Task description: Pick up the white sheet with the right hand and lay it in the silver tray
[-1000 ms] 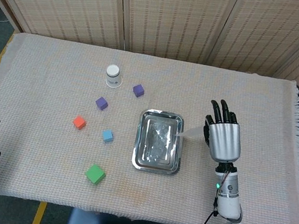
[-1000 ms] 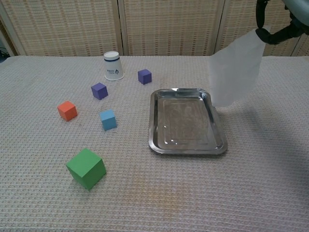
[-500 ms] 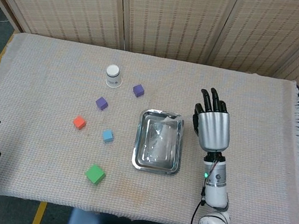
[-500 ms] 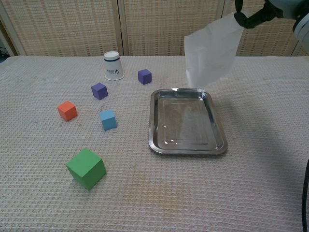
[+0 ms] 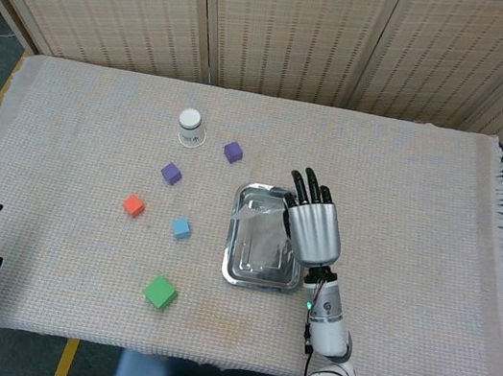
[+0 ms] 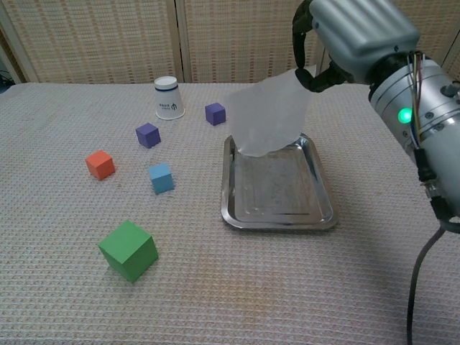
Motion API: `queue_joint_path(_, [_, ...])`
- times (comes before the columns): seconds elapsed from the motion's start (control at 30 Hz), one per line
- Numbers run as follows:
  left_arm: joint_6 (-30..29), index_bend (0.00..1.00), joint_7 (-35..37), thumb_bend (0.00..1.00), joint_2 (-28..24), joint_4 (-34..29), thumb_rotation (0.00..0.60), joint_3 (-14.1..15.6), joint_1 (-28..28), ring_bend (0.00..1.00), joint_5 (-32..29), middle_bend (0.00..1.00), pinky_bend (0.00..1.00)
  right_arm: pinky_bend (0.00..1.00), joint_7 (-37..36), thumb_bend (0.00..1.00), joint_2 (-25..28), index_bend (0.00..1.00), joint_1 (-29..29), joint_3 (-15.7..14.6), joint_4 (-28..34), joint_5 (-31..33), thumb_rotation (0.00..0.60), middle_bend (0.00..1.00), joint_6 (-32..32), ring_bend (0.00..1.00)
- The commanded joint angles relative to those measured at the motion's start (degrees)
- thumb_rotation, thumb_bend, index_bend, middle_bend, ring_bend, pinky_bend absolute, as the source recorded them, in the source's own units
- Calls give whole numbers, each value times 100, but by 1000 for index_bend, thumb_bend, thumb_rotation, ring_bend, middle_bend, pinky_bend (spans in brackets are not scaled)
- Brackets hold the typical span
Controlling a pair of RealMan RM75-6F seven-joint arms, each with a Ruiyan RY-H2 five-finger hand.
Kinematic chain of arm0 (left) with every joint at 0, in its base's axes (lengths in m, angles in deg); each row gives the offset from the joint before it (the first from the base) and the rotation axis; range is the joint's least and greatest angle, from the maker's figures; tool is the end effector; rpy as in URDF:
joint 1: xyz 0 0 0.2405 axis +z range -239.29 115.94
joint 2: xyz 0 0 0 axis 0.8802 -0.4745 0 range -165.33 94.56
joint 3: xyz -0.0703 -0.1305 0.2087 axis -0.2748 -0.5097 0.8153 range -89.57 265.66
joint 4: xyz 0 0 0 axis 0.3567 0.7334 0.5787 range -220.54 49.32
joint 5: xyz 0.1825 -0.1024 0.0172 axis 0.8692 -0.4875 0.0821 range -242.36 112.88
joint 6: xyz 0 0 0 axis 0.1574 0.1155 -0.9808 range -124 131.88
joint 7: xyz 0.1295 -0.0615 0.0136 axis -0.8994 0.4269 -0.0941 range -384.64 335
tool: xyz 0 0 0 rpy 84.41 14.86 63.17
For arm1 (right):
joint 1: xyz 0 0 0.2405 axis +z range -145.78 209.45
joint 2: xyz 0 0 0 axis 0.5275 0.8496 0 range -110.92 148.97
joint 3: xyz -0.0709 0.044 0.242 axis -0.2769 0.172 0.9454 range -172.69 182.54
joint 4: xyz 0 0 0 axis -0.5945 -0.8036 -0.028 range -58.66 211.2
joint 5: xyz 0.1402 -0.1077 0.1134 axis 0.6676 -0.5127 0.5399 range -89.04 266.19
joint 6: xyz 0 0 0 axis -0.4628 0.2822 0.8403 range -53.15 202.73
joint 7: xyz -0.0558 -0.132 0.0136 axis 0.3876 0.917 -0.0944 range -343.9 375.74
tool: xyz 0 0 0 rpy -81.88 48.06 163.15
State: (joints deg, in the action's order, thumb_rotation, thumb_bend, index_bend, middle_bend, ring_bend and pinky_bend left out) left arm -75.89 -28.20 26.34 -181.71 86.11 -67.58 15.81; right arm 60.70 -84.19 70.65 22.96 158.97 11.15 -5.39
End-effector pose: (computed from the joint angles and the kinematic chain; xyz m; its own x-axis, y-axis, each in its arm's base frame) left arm -0.3165 0.1812 0.1568 0.4139 0.1082 0.9039 0.9049 0.0590 -0.4215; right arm -0.0820 -0.3258 -0.0019 0.4901 0.3051 0.8165 -0.7776 -0.2701 0.5677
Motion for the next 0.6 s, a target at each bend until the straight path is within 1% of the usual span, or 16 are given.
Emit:
queue_joint_path(0.03, [-25,0,19,383,-9,6,600,15,10,0,39,0,37,385,24,470,-59,732,-39,-190,-11,-55,600,231,32,140])
queue_joint_path(0.2, [-1,0,56,383,-18,8,600,10,8,0,8,0,37,385,31,469,-78,732,-126,-388,89,-106,600,231,35,140])
queue_joint_path(0.37, [10,0,28,383,-16,0,600,11,4,0,-2,0,38,385,120,469,-16,732,-251,-651,277,-116,600,231,120,140])
queue_joint_path(0.6, [25,0,10,382,-21,-12,600,11,4,0,-29,0,37,385,259,469,65,732,-408,-881,457,-99,600,231,178,140])
